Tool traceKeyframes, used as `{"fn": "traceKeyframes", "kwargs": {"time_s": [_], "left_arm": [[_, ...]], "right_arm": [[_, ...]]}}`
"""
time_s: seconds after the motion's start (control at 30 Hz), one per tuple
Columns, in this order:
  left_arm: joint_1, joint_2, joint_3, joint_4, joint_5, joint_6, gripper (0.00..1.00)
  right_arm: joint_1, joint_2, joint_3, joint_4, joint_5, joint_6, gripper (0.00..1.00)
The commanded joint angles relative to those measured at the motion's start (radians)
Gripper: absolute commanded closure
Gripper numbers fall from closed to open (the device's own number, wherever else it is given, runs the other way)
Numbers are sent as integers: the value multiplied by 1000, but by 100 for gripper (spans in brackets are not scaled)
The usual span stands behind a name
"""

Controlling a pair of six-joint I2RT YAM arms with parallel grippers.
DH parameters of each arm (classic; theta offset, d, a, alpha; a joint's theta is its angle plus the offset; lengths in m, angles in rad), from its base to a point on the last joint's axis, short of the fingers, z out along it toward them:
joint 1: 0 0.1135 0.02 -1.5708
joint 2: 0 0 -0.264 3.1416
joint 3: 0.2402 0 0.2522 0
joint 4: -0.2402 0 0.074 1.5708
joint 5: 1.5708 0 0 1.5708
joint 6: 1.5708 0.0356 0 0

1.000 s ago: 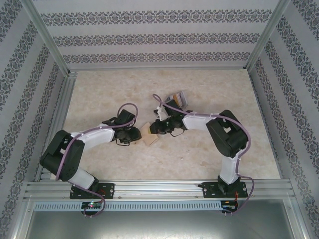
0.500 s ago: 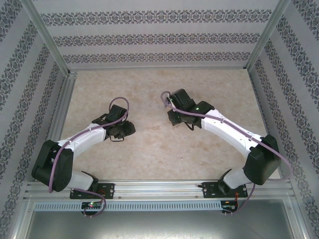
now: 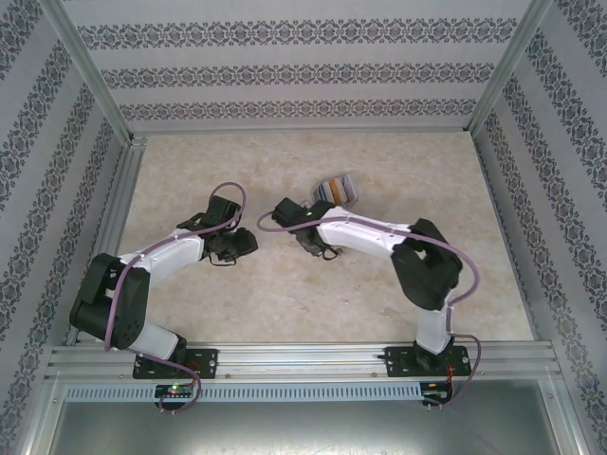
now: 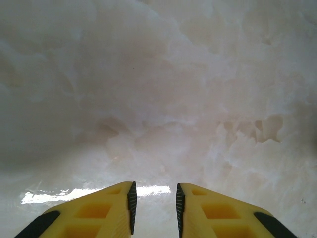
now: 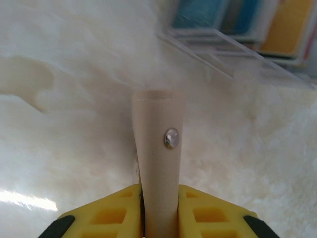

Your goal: Put the credit cards into the card holder

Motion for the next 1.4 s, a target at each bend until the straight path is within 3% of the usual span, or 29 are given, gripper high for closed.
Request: {"fn": "traceKeyframes", "kwargs": {"time_s": [0.0,0.13,0.23,0.5,0.67,1.07,1.37], "left_arm": [[22,-34,-11,10,7,27,70],[29,-32,-16,19,1,19,70],[32,-19,3,8,5,25,70],[31,-11,4,52,44,17,70],[32,21,1,111,101,0,70],[-6,83,26,247,230,-30,63],[-63,138,74,268,237,-42,51]], "right_arm": [[40,65,68,-31,70,28,76],[91,119,111,-30,46,50,54],[107,113,121,-18,19,76,44],[105,-102,-10,147,-125,70,41],[43,-263,-127,235,-263,82,42],[-292,-526,-403,427,-675,183,48],[-449,-558,-513,512,-823,212,48]]}}
